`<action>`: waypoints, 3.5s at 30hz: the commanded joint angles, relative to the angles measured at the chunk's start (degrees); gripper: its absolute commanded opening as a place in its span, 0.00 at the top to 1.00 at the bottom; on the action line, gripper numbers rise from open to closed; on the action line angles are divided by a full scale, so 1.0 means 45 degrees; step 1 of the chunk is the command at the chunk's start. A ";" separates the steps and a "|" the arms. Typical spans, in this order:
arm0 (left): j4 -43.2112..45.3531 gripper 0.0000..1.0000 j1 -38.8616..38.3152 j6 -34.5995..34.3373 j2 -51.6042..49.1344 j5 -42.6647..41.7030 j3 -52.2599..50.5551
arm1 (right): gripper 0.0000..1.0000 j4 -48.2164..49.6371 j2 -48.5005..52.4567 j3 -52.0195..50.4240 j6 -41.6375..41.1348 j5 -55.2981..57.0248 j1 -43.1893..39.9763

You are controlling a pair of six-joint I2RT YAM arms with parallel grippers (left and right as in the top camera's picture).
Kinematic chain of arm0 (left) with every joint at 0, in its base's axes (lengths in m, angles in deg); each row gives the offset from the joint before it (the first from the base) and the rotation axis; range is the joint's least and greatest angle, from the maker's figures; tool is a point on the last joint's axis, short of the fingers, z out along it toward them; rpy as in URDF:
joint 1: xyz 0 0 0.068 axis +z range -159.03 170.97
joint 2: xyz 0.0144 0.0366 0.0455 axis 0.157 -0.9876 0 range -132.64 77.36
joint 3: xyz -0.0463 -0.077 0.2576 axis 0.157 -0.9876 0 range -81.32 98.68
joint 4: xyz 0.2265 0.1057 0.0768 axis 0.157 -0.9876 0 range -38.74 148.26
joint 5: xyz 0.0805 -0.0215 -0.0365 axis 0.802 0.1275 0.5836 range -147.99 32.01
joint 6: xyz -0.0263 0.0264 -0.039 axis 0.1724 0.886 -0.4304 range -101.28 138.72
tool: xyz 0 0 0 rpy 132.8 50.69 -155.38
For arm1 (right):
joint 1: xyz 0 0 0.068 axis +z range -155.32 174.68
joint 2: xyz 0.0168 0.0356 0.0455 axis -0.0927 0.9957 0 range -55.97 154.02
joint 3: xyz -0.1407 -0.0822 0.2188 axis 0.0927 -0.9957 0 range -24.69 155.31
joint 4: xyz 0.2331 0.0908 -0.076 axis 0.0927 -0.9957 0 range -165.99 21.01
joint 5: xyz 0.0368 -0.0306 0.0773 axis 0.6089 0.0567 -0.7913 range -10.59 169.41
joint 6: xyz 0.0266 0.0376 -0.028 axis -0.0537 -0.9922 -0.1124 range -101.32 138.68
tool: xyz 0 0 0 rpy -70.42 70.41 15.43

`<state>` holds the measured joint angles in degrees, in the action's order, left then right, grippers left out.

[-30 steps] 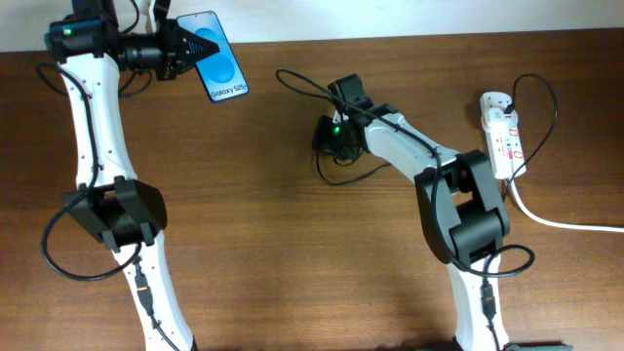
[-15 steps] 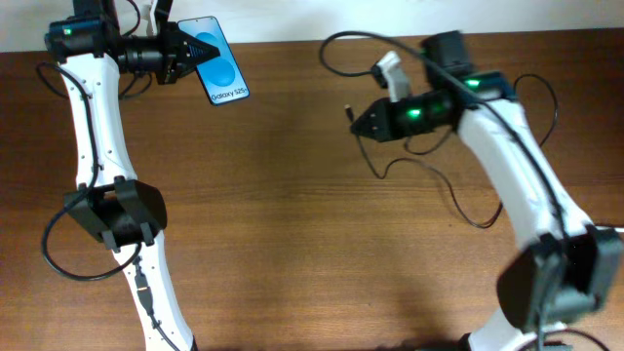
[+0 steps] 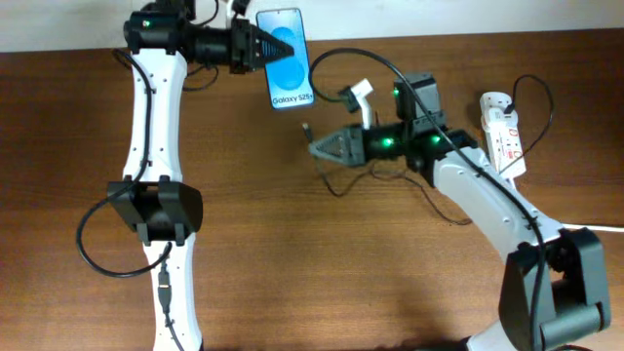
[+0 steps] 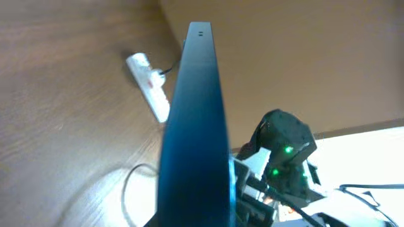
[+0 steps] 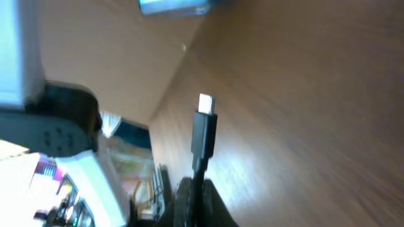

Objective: Plug charger to phone and switch on socket
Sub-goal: 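Insert the USB-C plug upward into the phone's bottom port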

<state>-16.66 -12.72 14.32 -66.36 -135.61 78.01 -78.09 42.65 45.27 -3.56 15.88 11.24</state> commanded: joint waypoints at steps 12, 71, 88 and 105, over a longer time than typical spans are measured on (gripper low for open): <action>0.2215 1.00 0.0996 -0.4537 0.0223 -0.1472 0.0248 | 0.96 0.4056 -0.0321 0.0136 -0.4488 0.1923 0.0748; -0.1666 1.00 0.0733 -0.0792 0.0223 -0.1234 0.0248 | 0.96 0.1768 -0.1481 0.0554 -0.2584 0.4362 0.1875; -0.1661 1.00 0.0733 -0.0510 0.0223 -0.1370 0.0248 | 0.96 0.1535 -0.1481 0.0554 -0.2589 0.4070 0.1875; -0.1622 1.00 0.0563 -0.0418 0.0223 -0.1700 0.0248 | 0.96 0.1690 -0.1481 0.0554 -0.2589 0.4420 0.1855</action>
<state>-23.85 -9.42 11.46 -66.36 -139.68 78.01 -70.90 37.69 46.42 -15.75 34.61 20.05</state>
